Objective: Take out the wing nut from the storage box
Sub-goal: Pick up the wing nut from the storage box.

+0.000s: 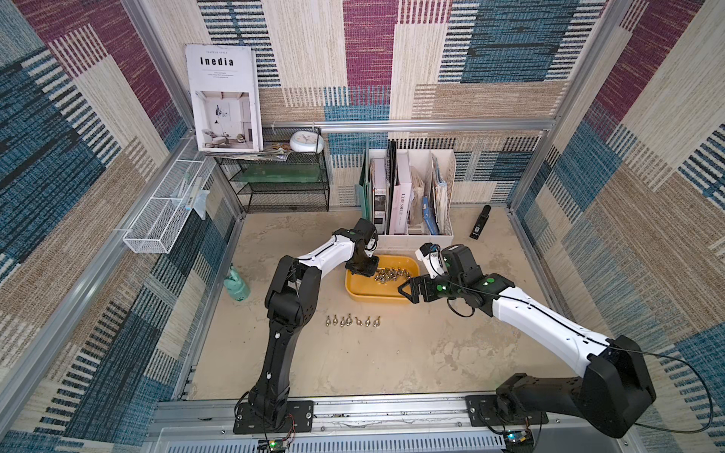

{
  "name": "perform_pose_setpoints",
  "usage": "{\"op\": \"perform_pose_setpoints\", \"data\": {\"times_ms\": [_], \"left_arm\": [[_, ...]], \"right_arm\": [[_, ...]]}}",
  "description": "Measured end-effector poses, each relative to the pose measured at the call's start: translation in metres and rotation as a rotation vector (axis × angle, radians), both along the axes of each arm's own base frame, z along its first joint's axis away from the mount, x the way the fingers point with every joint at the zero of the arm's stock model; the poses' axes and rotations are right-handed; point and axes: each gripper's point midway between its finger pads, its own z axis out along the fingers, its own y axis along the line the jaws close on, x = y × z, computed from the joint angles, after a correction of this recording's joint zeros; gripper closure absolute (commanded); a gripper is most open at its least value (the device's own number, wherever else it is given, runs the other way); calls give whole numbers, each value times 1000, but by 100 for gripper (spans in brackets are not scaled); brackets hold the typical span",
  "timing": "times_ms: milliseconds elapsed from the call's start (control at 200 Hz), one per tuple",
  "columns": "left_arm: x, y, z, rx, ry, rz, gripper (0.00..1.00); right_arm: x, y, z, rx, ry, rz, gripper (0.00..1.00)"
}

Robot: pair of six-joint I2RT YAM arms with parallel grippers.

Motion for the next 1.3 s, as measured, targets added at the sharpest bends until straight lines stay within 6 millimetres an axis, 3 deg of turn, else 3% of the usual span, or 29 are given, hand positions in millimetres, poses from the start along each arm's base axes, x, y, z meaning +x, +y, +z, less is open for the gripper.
{"op": "perform_pose_setpoints", "data": {"times_ms": [326, 496, 776, 1017, 1297], "left_arm": [[-1, -2, 4, 6, -13, -1, 96], [-6, 2, 12, 22, -26, -1, 96], [-26, 7, 42, 37, -75, 10, 96], [-61, -1, 66, 28, -97, 22, 96], [-115, -16, 77, 38, -100, 50, 96]], "right_arm": [[-1, 0, 2, 5, -5, 6, 1], [-4, -1, 3, 9, -7, 8, 1], [-13, -2, 2, 24, -3, 24, 1], [-31, -1, 0, 65, 15, 75, 1], [-58, -9, 7, 125, 11, 96, 1]]}}
